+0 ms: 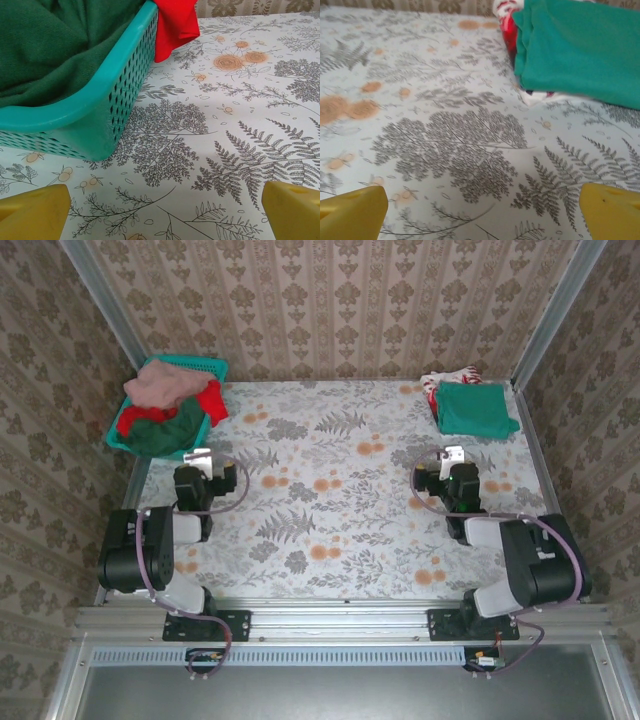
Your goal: Fold and stack the t-shirts
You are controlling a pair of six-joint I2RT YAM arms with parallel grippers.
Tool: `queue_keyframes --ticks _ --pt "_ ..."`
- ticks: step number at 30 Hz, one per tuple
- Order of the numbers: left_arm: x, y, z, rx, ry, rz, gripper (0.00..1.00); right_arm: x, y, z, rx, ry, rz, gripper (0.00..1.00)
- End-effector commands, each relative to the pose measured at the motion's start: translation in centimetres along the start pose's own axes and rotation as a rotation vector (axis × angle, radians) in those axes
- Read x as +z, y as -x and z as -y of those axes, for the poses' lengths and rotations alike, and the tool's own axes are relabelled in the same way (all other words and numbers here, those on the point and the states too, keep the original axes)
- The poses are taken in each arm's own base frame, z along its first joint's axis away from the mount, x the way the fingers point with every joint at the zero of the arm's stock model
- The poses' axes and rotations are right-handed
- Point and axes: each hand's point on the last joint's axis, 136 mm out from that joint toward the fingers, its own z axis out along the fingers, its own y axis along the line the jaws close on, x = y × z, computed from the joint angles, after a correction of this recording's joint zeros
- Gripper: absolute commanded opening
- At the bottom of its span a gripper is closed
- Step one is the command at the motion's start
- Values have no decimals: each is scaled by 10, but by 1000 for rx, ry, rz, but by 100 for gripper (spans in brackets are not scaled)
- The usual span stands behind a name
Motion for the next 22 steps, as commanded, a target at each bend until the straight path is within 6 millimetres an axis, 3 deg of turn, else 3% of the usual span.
queue_keyframes --ticks 1,22 --pt "1 5 1 28 5 9 100 8 12 19 85 -47 58 100" --pt "1 5 1 30 4 8 100 5 13 22 88 -88 68 100"
